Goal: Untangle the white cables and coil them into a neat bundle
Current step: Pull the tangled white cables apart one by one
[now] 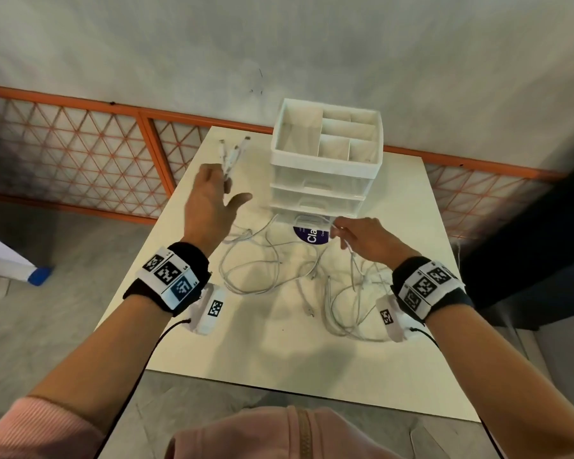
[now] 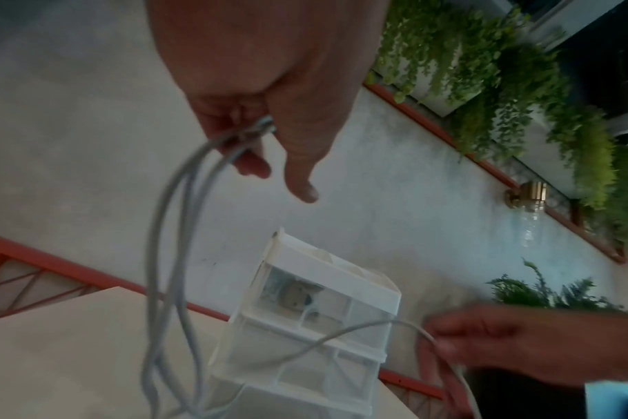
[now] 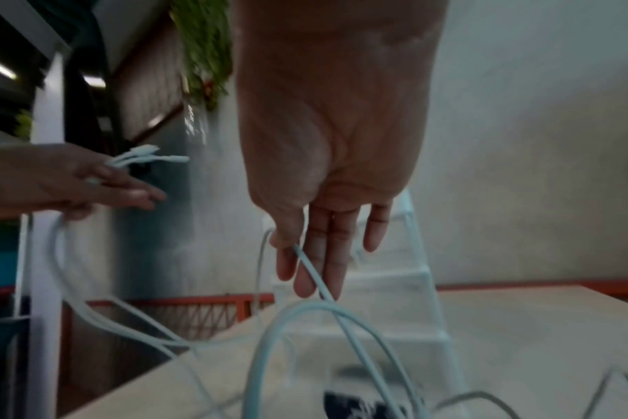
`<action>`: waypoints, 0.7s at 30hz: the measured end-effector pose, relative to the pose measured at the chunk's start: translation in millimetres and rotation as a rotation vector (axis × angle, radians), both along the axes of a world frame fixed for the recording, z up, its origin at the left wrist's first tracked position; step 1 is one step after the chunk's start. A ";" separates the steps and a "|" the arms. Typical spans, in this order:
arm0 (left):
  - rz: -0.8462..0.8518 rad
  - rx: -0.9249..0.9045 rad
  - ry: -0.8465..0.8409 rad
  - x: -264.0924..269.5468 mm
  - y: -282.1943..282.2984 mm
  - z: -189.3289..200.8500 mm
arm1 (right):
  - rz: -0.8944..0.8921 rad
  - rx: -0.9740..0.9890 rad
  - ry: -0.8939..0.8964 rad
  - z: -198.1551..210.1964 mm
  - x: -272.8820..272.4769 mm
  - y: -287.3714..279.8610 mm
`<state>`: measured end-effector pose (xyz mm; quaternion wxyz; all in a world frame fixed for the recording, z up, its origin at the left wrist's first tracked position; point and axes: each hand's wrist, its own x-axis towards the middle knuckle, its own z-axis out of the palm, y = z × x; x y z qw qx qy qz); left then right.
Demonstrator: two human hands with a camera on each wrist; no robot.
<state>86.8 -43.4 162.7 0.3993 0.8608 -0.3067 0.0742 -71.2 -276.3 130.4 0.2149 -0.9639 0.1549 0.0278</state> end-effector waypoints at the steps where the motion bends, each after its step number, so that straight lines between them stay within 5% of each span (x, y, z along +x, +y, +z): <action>1: -0.096 -0.023 -0.006 -3.6 -5.2 0.6 | 0.039 0.070 -0.044 10.6 4.8 6.9; 5: -0.423 -0.045 0.093 -20.3 -27.8 -0.1 | 0.201 0.155 -0.184 44.7 23.5 32.5; 8: -0.499 0.015 0.251 -27.1 -36.5 -6.5 | 0.208 0.216 -0.251 54.6 30.4 39.9; 14: -0.378 0.023 0.228 -26.0 -19.5 -4.1 | 0.197 0.158 -0.127 26.3 30.4 35.9; 19: -0.227 0.314 -0.032 -12.1 5.4 1.2 | 0.064 0.324 -0.027 2.5 54.0 59.0; 21: -0.224 0.296 0.000 -5.5 17.0 4.6 | 0.079 0.387 0.086 -7.8 59.4 68.5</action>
